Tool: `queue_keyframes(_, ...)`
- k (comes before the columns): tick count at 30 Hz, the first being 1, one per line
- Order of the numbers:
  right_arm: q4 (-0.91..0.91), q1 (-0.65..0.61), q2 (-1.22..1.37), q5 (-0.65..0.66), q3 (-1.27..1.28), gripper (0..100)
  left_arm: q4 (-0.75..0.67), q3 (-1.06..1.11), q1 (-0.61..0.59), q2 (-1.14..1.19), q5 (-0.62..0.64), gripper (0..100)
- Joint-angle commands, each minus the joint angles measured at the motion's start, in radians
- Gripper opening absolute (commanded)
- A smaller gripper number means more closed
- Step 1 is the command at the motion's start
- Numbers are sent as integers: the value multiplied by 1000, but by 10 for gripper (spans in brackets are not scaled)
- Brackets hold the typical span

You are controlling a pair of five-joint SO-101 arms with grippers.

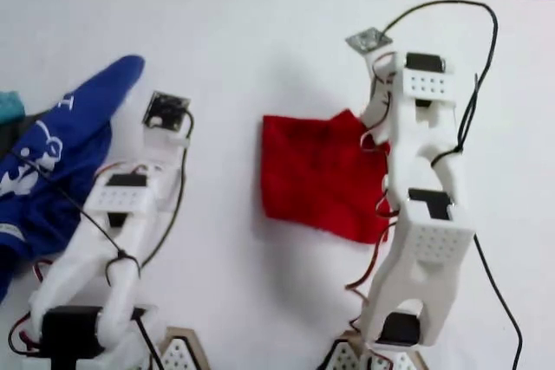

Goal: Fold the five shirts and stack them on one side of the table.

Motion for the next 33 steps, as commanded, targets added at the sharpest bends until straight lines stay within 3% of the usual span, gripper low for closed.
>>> queue_keyframes(1,44,2,-85,5,-127,20,-17,-2,-5,-35,9,26)
queue_keyframes(12,91,-19,-77,14,-330,20,-18,-2,-3,-35,9,26)
queue_keyframes(18,15,-88,15,124,-331,20,-18,-2,-3,-35,9,26)
queue_keyframes(26,-76,-64,124,124,-331,26,-18,-2,-5,-35,8,26)
queue_keyframes(33,1,-28,53,117,-359,200,-18,-2,-3,-35,8,26)
